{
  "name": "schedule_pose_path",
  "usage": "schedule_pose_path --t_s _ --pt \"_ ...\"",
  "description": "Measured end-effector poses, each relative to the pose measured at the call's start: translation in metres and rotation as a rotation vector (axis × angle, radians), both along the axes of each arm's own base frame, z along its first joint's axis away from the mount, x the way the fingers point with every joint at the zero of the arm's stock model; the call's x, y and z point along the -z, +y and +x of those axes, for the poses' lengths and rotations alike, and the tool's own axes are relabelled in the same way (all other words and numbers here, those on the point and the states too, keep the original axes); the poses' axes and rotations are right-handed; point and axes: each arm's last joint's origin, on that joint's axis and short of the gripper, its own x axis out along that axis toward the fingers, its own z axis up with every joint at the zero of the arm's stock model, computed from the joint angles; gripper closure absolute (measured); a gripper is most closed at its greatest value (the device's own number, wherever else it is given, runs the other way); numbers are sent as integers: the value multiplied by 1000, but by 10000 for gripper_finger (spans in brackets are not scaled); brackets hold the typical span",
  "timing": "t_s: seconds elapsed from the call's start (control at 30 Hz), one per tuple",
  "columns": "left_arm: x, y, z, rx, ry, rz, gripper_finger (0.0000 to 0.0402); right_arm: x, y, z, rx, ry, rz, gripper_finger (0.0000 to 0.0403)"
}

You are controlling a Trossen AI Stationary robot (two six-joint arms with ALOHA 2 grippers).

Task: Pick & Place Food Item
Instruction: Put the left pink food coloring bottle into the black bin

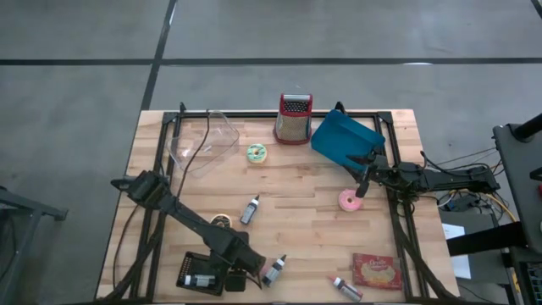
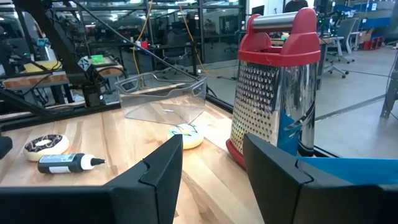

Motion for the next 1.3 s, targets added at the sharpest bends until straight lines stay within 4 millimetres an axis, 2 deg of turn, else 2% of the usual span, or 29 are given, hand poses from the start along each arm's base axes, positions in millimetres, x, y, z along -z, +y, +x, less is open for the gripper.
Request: schedule_pose_path --t_s 0.27,0.73,1.3 --pt "3 1 -1 -4 -21 8 165 0 0 0 0 1 0 239" --pt "0 -1 3 -5 -40 1 234 0 0 0 0 0 0 239" --pt "-5 -2 5 -5 -46 -4 241 0 0 0 0 0 0 239"
